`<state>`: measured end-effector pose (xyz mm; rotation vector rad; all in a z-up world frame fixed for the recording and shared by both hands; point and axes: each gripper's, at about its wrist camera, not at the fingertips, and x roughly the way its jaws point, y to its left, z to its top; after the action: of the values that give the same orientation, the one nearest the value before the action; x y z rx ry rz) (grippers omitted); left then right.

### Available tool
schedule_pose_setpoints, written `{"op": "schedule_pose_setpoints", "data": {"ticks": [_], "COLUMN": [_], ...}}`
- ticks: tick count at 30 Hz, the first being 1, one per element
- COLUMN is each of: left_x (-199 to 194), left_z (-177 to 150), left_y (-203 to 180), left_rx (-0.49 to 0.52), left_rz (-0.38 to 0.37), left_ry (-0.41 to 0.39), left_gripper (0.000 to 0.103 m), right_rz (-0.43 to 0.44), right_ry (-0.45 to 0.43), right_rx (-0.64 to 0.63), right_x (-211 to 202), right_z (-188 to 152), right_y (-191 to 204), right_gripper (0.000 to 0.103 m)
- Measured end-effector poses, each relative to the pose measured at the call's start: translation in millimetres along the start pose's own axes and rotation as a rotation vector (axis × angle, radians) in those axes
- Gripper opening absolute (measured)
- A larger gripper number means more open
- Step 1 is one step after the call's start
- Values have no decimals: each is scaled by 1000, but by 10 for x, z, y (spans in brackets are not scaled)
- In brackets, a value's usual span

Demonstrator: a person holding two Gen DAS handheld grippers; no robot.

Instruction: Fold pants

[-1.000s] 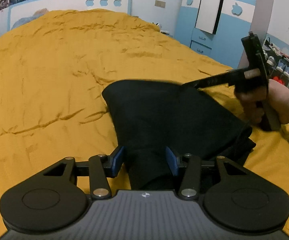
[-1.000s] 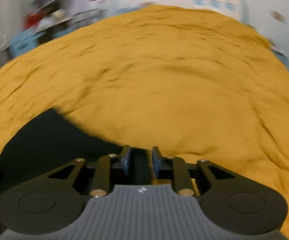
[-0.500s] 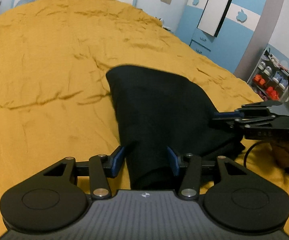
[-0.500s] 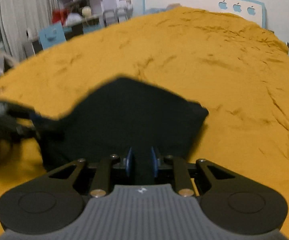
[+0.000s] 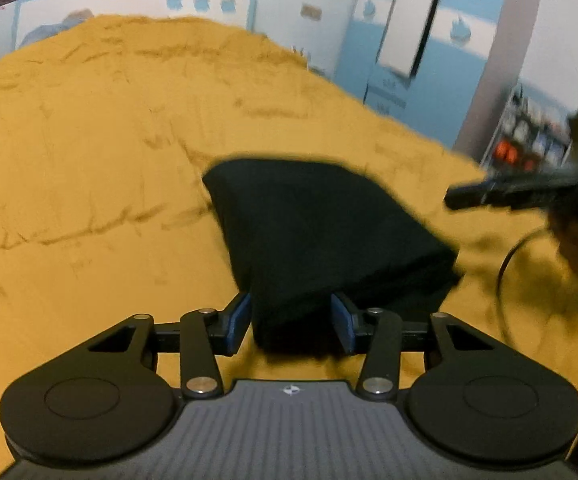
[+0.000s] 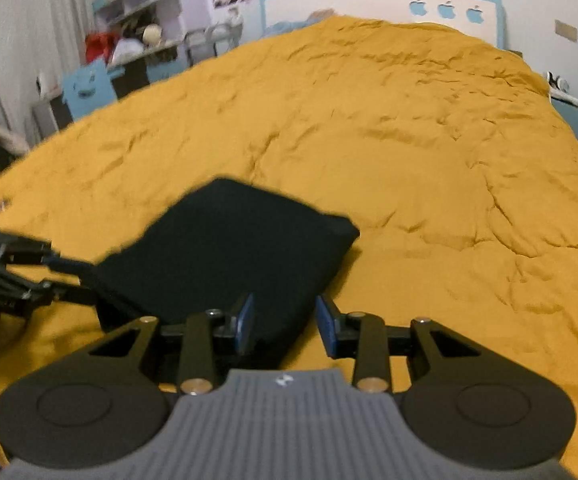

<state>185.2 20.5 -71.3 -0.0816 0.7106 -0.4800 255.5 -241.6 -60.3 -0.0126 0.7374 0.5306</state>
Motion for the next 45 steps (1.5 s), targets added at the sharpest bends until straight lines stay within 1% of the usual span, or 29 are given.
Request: {"op": "schedule_pose_setpoints", "data": {"ticks": [1, 3, 6, 8, 10, 12, 14, 16, 17, 18, 19, 21, 23, 26, 31, 32, 33, 34, 37, 38, 39, 41, 43, 45], "left_x": [-43, -78, 1, 99, 213, 312, 363, 419, 440, 452, 465, 489, 518, 544, 521, 513, 498, 477, 399, 367, 335, 306, 309, 308], "left_z": [56, 183, 328, 373, 380, 360, 335, 303, 296, 283, 273, 248, 226, 183, 146, 146, 146, 153, 194, 211, 235, 289, 339, 385], "left_y": [30, 88, 139, 160, 179, 180, 192, 180, 179, 181, 179, 166, 159, 164, 162, 163, 166, 172, 195, 208, 224, 264, 299, 329], "left_rx": [-16, -40, -59, -73, -99, -118, -123, -122, -122, -123, -123, -115, -107, -114, -110, -110, -113, -119, -122, -124, -129, -140, -146, -159], "left_rz": [-5, -9, 1, 6, 4, -3, -4, -3, -4, -5, -7, -6, 1, -2, -3, 0, -2, -7, -4, -3, -1, 19, 74, 89], "left_ry": [-20, -47, -58, -52, -34, -17, -3, 12, 17, 21, 26, 35, 48, 58, 67, 71, 71, 68, 49, 40, 31, 31, 47, 51], "left_gripper": [54, 54, 54, 54, 54, 54, 54, 54, 54, 54, 54, 54, 54, 55, 56, 56, 56, 56, 56, 56, 57, 63, 63, 63], "right_rz": [8, 8, 7, 29, 49, 60, 74, 110, 124, 147, 168, 155, 134, 127, 104, 85, 48, 32, 60, 75, 85, 96, 96, 80], "right_ry": [-15, -37, -63, -43, -11, 7, 11, 10, 13, 23, 34, 37, 10, -29, -18, -21, -26, -38, -85, -88, -89, -93, -85, -71], "right_rx": [29, 75, 111, 164, 240, 289, 333, 384, 401, 405, 392, 335, 337, 451, 578, 592, 601, 620, 694, 696, 689, 661, 628, 600], "right_x": [4, 22, 167, 372, 611, 799, 964, 1103, 1158, 1204, 1214, 1210, 1182, 1175, 1306, 1309, 1293, 1261, 1058, 988, 909, 742, 574, 446], "right_z": [34, 98, 221, 310, 345, 370, 391, 414, 422, 431, 448, 462, 460, 393, 285, 278, 276, 274, 234, 229, 217, 201, 185, 193], "right_y": [-37, -102, -261, -438, -651, -804, -903, -989, -1009, -1017, -1012, -941, -948, -1095, -1163, -1170, -1189, -1228, -1341, -1345, -1332, -1267, -1182, -1083], "right_gripper": [32, 36, 36, 36, 36, 36, 36, 35, 24, 3, 0, 0, 0, 0, 0, 0, 2, 3, 4, 8, 15, 23, 24, 25]}}
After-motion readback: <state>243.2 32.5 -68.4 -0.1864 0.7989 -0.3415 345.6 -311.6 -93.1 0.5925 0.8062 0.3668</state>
